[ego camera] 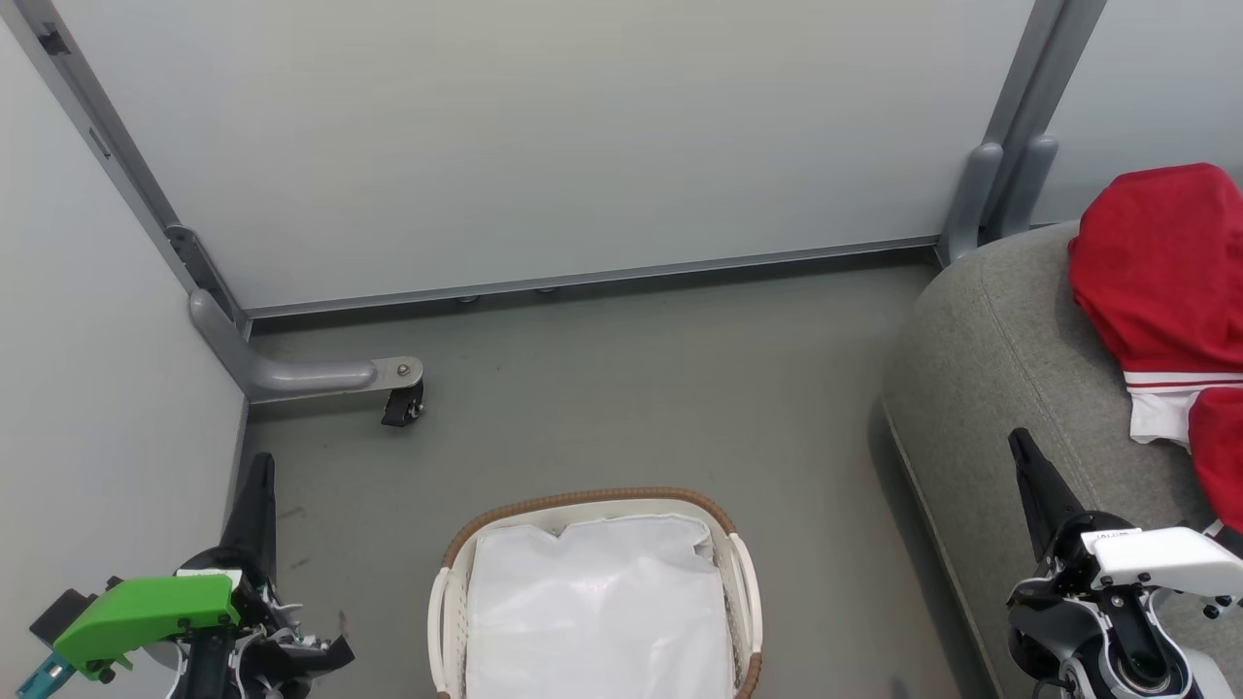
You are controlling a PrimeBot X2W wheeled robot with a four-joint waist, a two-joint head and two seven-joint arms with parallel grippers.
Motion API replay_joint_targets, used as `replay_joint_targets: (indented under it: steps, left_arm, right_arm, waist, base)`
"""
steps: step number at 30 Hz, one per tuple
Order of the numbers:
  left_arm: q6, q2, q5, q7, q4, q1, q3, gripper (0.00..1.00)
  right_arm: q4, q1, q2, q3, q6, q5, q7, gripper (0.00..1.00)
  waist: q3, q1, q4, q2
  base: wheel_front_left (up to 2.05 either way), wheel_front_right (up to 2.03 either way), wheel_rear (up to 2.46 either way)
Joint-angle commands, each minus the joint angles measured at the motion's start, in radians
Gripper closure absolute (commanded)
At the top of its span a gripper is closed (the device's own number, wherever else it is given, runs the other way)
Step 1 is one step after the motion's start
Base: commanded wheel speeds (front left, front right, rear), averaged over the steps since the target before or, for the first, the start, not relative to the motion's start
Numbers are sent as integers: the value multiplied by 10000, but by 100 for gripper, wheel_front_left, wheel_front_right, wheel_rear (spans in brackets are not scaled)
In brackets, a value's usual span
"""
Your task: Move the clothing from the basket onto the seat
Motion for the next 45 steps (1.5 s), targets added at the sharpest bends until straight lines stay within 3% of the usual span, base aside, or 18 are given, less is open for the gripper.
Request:
replay_joint_targets:
  steps: [1,45]
  left_arm:
    - [-64,58,-36,48,-20,-102,19,100]
    - [-63,58,-36,45,-21,-102,18,100]
  right_arm:
    - [-38,108,-59,-17,-7,33,14,100]
    - [-37,107,-59,-15,-7,35,12,100]
  waist:
    - [0,0,1,0]
    - [0,0,0,0]
  base:
    - [0,0,0]
    - [0,0,0]
